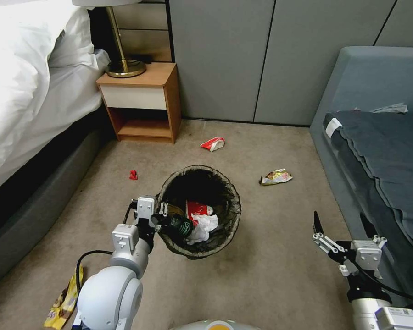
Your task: Pick up the trash bin, then pick up the garbage from the floor and place it into the trash bin.
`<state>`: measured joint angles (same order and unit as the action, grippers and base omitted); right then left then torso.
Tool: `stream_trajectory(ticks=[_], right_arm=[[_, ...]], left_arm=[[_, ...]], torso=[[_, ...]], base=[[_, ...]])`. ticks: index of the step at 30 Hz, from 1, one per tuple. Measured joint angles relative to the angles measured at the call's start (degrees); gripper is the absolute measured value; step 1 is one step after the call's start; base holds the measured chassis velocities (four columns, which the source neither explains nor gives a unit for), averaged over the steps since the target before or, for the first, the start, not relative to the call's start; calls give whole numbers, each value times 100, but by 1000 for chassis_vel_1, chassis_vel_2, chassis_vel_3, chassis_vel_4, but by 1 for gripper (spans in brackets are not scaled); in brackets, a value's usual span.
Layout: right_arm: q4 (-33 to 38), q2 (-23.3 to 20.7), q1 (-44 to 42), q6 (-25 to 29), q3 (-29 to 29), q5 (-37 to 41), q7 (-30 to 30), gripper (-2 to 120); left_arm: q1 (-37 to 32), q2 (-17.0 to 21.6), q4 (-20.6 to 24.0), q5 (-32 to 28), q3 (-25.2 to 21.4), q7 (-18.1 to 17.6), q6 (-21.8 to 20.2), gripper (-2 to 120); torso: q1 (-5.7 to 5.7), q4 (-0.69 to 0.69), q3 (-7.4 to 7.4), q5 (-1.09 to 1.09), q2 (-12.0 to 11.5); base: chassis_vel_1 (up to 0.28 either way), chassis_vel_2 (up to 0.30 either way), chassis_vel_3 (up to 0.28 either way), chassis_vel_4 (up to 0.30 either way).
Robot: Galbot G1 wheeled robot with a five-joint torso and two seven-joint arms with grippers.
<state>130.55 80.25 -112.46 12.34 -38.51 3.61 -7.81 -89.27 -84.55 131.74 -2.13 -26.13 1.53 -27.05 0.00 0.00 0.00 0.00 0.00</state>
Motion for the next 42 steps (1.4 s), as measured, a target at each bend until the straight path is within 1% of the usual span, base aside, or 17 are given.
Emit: stream_trajectory(ticks=[42], right_arm=[[-101, -47, 25, -22, 140, -31, -90, 100]], left_arm=[[30, 16, -51, 0, 18, 16, 2, 4]], torso=[[0, 0, 0, 0, -1]], base=[[-99, 96, 96, -99]])
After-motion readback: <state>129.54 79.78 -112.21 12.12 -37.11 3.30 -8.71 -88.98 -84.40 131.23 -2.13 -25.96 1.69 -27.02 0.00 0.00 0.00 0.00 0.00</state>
